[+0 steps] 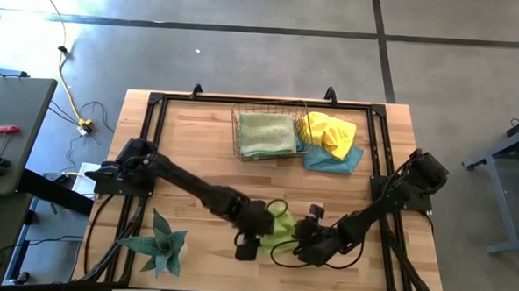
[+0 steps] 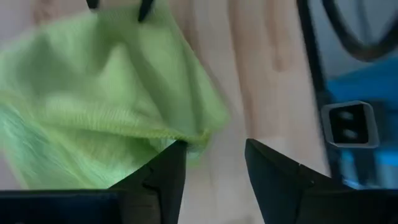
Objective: Fold microfiber towels
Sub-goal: Fold the green towel
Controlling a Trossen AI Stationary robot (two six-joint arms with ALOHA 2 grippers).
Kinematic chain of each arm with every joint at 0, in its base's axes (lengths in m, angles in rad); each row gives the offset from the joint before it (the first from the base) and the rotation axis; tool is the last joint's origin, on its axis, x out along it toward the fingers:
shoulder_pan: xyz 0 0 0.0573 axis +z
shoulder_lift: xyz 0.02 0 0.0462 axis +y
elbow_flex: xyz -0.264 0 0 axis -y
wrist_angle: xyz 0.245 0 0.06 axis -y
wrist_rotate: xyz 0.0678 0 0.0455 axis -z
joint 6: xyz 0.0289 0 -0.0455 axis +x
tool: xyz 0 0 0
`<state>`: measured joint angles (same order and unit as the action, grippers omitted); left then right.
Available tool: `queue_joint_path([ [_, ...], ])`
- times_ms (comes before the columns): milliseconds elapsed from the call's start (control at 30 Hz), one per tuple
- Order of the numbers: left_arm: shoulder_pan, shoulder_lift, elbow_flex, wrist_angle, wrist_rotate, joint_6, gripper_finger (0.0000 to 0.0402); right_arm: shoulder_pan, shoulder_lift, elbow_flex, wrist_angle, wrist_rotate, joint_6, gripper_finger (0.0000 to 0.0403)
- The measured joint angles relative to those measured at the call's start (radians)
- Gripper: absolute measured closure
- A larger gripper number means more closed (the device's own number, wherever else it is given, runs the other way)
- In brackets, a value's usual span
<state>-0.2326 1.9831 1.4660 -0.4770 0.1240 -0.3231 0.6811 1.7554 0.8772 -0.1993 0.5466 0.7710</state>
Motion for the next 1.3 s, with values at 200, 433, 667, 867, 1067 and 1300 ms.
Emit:
queue_joint_path([
  [200, -0.05, -0.008, -0.001, -0.009, -0.251, 0.008, 0.0247, 0.0, -0.02, 0.0, 0.008, 0.006, -0.08, 0.0252],
  [433, -0.047, -0.026, -0.001, -0.174, -0.374, -0.113, 0.0248, 0.0, -0.059, 0.0, 0.134, 0.089, -0.143, 0.0252],
  [667, -0.091, -0.026, -0.001, -0.058, -0.289, -0.148, 0.0248, -0.051, 0.028, -0.011, 0.125, 0.097, -0.191, 0.0252],
  [867, -0.129, -0.001, 0.001, 0.062, -0.336, -0.112, 0.0248, -0.089, 0.033, -0.011, 0.127, 0.077, -0.286, 0.0252],
  [1067, -0.13, 0.071, 0.001, 0.095, -0.376, -0.195, 0.0248, -0.114, 0.033, -0.011, 0.121, 0.017, -0.309, 0.0252],
  [1300, -0.15, 0.134, 0.0, 0.159, -0.378, -0.167, 0.0248, -0.125, 0.033, -0.011, 0.122, -0.009, -0.327, 0.0252],
])
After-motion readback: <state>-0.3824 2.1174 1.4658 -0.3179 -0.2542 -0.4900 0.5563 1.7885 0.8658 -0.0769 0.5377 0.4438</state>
